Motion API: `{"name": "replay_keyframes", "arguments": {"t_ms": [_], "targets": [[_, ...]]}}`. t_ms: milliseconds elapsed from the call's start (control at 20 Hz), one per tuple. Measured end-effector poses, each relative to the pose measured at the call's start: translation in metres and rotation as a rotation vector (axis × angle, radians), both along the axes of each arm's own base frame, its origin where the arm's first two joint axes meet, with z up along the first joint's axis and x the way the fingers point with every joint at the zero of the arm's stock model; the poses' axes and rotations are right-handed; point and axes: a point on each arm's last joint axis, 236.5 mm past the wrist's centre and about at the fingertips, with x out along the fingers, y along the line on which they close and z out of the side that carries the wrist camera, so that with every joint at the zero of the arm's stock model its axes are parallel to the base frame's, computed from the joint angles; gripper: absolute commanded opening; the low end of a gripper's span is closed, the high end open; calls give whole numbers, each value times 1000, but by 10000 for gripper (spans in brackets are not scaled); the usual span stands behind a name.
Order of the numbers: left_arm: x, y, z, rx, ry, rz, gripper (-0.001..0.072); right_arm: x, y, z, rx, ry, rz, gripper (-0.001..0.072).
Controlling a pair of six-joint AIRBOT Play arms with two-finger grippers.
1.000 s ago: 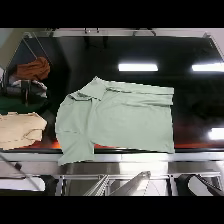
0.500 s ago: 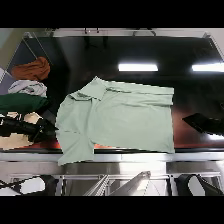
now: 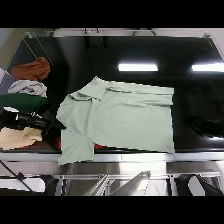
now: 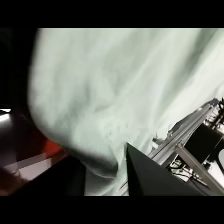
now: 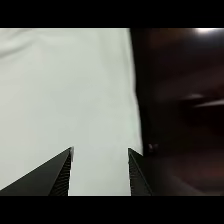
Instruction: Fold the shirts.
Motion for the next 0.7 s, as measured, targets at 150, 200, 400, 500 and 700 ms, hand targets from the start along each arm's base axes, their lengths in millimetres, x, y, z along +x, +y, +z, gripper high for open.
{"name": "replay_keyframes", "arguments": {"t_ms": [150, 200, 400, 500, 700], "targets": [[-2, 6, 11, -60, 4, 6, 17, -27, -8, -24, -8, 176, -32, 387], [-3, 9, 15, -80, 7, 13, 17, -35, -8, -32, 5, 232, -32, 387], [-4, 20, 22, -116, 1, 48, 17, -58, 4, -56, 96, 401, 7, 387], [-3, 21, 23, -123, 0, 55, 16, -59, 14, -63, 158, 429, 41, 386], [-4, 18, 24, -129, 0, 41, 17, -64, 36, -78, 276, 482, 89, 385]]}}
